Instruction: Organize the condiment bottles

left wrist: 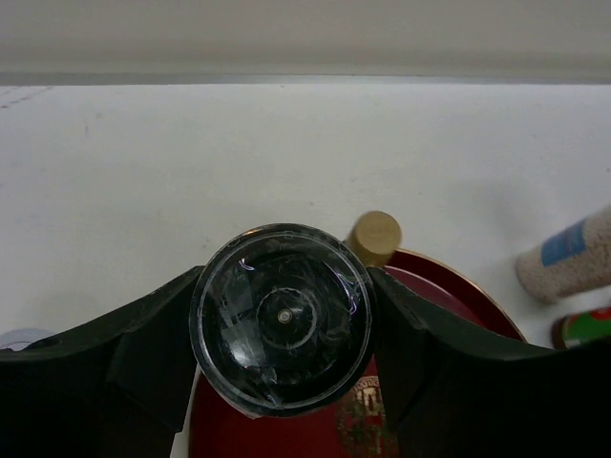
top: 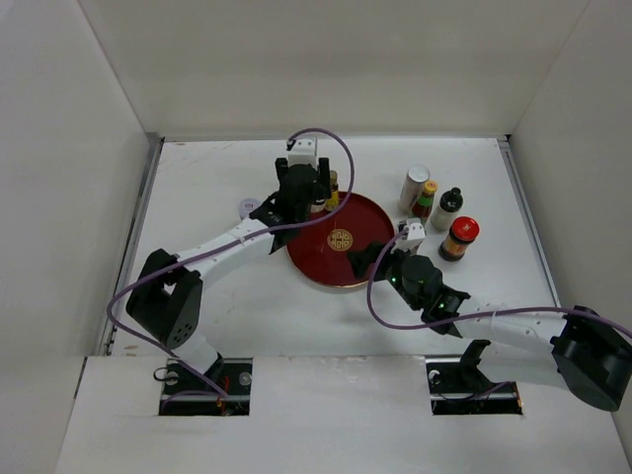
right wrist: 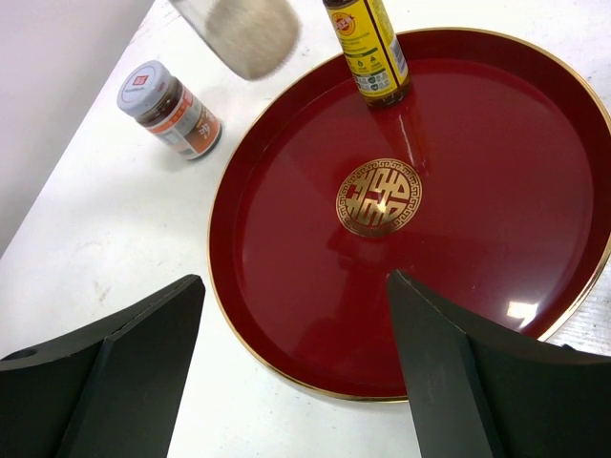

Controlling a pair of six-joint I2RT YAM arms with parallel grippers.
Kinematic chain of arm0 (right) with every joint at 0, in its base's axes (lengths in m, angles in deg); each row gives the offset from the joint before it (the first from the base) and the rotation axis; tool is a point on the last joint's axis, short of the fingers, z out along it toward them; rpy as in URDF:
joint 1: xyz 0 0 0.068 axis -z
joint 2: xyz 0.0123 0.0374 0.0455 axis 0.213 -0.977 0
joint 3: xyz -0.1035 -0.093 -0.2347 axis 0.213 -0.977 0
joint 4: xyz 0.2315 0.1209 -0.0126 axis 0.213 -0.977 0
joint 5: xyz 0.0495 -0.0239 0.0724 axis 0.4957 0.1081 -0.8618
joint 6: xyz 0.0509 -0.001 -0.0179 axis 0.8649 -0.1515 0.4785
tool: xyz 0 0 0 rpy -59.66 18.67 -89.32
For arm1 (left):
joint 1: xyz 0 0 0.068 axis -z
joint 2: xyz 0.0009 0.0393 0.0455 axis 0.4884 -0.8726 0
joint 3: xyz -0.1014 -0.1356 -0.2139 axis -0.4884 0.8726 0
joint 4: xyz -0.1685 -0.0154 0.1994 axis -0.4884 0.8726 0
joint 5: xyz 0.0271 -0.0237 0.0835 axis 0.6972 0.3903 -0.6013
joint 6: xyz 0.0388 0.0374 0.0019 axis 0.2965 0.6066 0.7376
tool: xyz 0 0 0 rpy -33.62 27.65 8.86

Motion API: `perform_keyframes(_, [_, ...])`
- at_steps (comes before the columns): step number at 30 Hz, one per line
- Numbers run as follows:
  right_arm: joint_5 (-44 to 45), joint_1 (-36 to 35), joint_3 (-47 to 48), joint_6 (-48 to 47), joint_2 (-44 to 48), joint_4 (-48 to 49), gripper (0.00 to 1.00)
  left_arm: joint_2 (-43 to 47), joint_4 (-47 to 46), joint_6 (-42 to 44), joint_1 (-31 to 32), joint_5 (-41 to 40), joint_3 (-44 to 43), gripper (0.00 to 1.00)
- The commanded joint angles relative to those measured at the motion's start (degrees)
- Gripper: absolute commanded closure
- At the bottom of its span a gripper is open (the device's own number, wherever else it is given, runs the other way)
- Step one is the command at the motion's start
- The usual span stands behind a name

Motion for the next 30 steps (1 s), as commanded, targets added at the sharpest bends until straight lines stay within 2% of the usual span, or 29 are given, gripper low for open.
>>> perform_keyframes(1, [0.59,0.16,0.55,0.01,0.40,2.71,0.16,-0.16,-4.75,-0.14,1.54,-0.45,-0.07,0.70])
perform_keyframes(6, [0.94,0.34,0.11,-0.25,0.93,3.15,0.16,-4.11,-4.66,-0.31,1.90,0.16,-1.83,0.70])
perform_keyframes(20, [0.59,0.52,0.46,-0.25,0.57,2.80,0.15,-9.04,-8.53,-1.02,2.07,-0.36,1.07,0.66])
perform_keyframes(21, [0.68,0.52,0.46,-0.42,0.83,2.71,0.15,-9.04,-8.53,-1.02,2.07,-0.37,1.33,0.63])
perform_keyframes(26, [0.41,0.69,0.11,0.01,0.75,3.32,0.06,-8.25,-7.30,-0.84,2.07,-1.60,1.95,0.36])
perform_keyframes(28, [0.50,0.60,0.19,-0.33,1.10,3.41,0.05,-7.46,-7.30,-0.75,2.07,-1.60,2.39,0.23])
perform_keyframes(30, [0.77,0.52,0.11,-0.42,0.93,3.58,0.05,-5.27,-7.13,-0.58,2.51,-1.60,3.09,0.15])
